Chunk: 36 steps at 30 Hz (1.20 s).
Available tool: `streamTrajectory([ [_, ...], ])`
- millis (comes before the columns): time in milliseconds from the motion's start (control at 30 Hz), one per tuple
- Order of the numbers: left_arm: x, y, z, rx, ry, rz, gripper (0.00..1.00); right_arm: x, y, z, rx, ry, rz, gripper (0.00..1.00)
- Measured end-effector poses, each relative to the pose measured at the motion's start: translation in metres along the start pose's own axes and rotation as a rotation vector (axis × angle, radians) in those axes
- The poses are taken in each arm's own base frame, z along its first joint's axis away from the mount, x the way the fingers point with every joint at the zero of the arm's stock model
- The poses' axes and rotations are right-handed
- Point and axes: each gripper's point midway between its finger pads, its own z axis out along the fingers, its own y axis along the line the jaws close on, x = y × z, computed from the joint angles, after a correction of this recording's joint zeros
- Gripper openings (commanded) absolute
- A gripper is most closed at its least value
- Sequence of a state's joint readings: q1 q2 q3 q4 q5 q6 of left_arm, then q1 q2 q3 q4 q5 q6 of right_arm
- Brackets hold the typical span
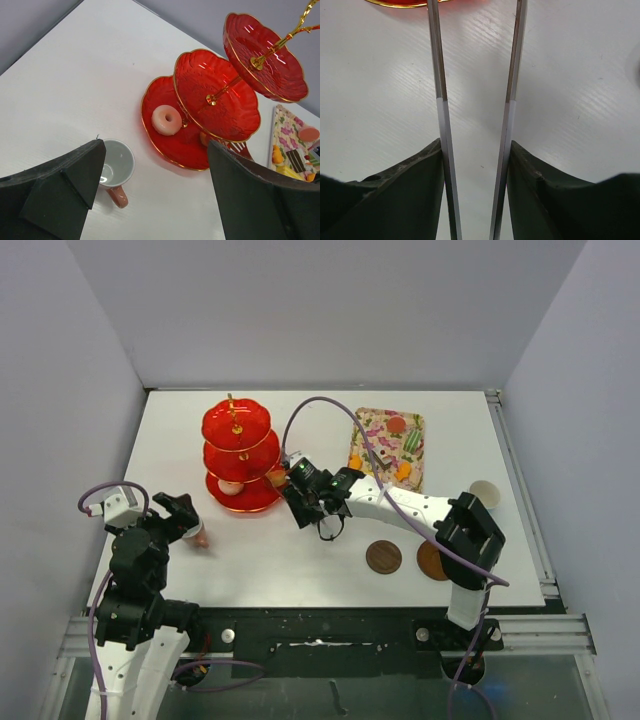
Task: Serve the afternoon tea
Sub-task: Place the desert on the desert table.
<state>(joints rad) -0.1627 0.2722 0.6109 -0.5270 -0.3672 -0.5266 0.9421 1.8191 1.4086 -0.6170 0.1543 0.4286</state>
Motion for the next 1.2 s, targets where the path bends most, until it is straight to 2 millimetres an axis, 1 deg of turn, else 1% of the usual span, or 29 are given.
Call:
streamTrajectory([
  [167, 0.000, 0.000, 0.000, 0.001, 0.001, 0.000, 0.82, 0.001, 0.001, -0.002, -0.002, 0.008, 0.013, 0.50],
  [300, 0.000, 0.000, 0.000, 0.002, 0.001, 0.000, 0.81, -0.002, -0.001, -0.008, -0.005, 0.001, 0.029, 0.50],
  [467, 0.001, -0.001, 0.000, 0.004, 0.003, 0.001, 0.82, -0.011, -0.001, -0.023, -0.016, -0.035, 0.043, 0.48],
  [633, 0.001, -0.001, 0.000, 0.005, 0.003, 0.001, 0.81, -0.016, -0.002, -0.030, -0.022, -0.055, 0.067, 0.45],
  [733, 0.001, -0.001, 0.000, 0.005, 0.003, 0.001, 0.82, -0.014, -0.001, -0.033, -0.035, -0.060, 0.081, 0.43],
  [933, 0.001, 0.000, 0.000, 0.004, 0.004, 0.005, 0.82, -0.012, -0.002, -0.045, -0.052, -0.072, 0.120, 0.41],
  [1067, 0.003, 0.000, 0.001, 0.003, 0.007, 0.009, 0.82, -0.008, -0.010, -0.052, -0.048, -0.080, 0.152, 0.41],
  [1200, 0.002, 0.000, 0.001, 0.002, 0.006, 0.009, 0.82, -0.001, -0.027, -0.063, -0.029, -0.089, 0.204, 0.41],
])
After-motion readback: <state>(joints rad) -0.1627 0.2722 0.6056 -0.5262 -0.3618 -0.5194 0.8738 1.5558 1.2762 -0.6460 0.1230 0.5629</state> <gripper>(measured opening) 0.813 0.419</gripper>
